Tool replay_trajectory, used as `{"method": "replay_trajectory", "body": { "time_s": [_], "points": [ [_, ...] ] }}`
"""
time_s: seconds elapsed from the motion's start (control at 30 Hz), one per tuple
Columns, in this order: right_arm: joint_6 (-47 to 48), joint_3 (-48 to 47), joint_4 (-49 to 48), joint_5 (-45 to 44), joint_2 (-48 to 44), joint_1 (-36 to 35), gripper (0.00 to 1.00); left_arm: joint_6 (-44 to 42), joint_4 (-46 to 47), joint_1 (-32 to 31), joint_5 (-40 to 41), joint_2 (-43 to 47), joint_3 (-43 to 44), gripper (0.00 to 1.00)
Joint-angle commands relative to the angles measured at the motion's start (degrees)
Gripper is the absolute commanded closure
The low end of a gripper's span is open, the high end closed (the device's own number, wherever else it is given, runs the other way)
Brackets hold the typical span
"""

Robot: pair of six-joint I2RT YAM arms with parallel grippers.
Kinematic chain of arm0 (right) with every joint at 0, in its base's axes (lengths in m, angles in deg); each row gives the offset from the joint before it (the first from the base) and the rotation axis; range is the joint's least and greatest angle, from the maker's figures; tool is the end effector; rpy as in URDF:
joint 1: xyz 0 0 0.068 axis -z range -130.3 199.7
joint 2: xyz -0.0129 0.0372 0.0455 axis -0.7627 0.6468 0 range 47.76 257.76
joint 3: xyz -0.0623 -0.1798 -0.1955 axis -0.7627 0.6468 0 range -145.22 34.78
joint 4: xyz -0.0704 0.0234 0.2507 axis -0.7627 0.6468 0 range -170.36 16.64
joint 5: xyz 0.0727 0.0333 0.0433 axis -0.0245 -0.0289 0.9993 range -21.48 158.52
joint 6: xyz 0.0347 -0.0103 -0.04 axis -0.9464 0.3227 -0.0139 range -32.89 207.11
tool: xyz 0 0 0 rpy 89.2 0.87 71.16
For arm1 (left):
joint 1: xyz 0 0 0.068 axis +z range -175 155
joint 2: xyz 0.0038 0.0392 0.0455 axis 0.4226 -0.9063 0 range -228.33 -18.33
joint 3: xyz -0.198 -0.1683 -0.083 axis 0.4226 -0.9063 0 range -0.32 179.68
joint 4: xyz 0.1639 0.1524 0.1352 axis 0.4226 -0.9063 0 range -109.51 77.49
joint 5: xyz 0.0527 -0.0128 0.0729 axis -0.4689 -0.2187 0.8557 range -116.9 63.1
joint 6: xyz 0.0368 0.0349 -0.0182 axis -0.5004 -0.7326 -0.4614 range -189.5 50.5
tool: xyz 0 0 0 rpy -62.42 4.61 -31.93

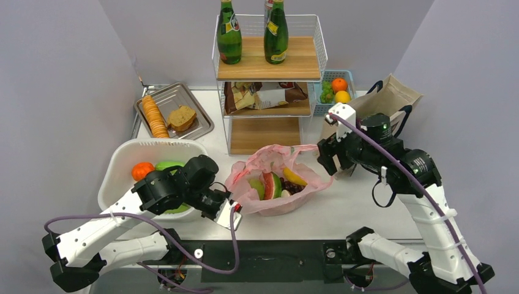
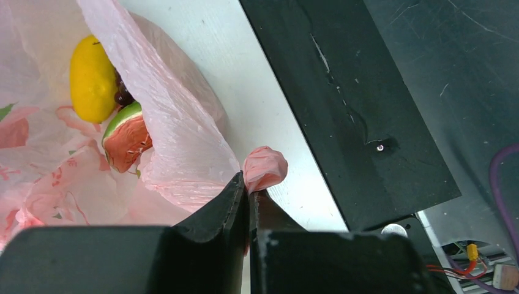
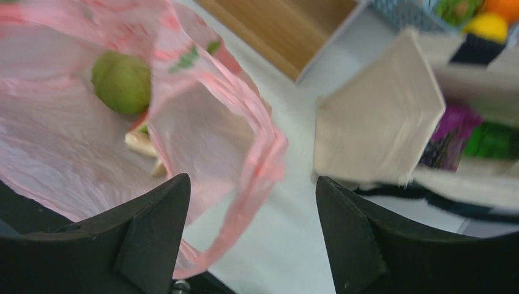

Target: Untie the knot of the grocery bags and take out the mixed food

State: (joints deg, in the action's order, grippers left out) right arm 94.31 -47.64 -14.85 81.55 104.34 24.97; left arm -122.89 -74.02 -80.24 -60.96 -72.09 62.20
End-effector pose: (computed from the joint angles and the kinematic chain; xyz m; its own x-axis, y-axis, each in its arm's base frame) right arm 0.1352 0.0712 0.4252 -0.5045 -0.3668 -0.7816 -0.6335 0.7723 0.0464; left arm 0.0746 -0.1425 0.3407 0.4308 0.5456 -0.7188 0.8854 -0.4094 0.2199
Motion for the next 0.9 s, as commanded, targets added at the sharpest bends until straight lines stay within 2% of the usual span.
{"method": "replay_trajectory", "body": {
  "time_s": [0.0, 0.2, 0.3, 0.43, 0.5, 0.57, 0.6, 0.63, 0.67, 0.77, 0.8, 0.87],
  "points": [
    [0.7, -4.6, -8.2, -9.5, 4.1, -11.9, 0.29, -1.9, 3.0, -2.6, 3.1, 2.5, -1.9, 1.00],
    [-2.7, -3.9, -13.2, -12.8, 10.6, -18.9, 0.29, -1.9, 4.5, -6.3, 6.4, 4.8, -4.6, 1.00],
    [-3.0, 1.3, -15.9, -14.9, 12.4, -20.6, 0.24, -1.7, 4.3, -6.4, 6.8, 5.3, -5.1, 1.00],
    [-2.7, 8.6, -16.7, -13.8, 13.0, -21.0, 0.21, -10.1, -1.1, -7.1, 9.2, 7.8, -7.7, 0.98],
    [-2.6, 10.8, -16.1, -11.6, 12.4, -21.0, 0.22, -11.7, -2.3, -7.3, 11.0, 10.0, -9.3, 0.99],
    [-1.7, 15.1, -16.0, -12.5, 11.0, -20.7, 0.56, -13.4, -5.9, -7.3, 11.7, 12.2, -10.6, 0.99],
    [-1.3, 15.9, -16.1, -13.7, 10.3, -20.0, 0.67, -14.3, -6.7, -7.3, 11.8, 12.5, -11.1, 1.00],
    [-1.3, 16.8, -16.1, -14.1, 9.6, -18.3, 0.91, -14.7, -8.5, -7.3, 12.4, 12.5, -11.8, 1.00],
    [-2.0, 16.7, -16.1, -13.8, 9.2, -17.0, 1.00, -15.9, -10.4, -7.3, 12.9, 12.4, -12.3, 1.00],
    [-4.8, 14.1, -16.0, -4.6, 7.6, -9.9, 1.00, -17.0, -12.2, -7.3, 16.3, 12.2, -15.0, 0.94],
    [-5.7, 12.5, -16.0, -3.0, 7.2, -9.2, 1.00, -14.6, -10.4, -7.3, 17.1, 12.4, -15.3, 0.82],
    [-6.4, 10.9, -16.9, 0.7, 5.7, -8.8, 1.00, -8.4, -6.0, -7.3, 18.9, 13.3, -15.3, 0.67]
  ]
}}
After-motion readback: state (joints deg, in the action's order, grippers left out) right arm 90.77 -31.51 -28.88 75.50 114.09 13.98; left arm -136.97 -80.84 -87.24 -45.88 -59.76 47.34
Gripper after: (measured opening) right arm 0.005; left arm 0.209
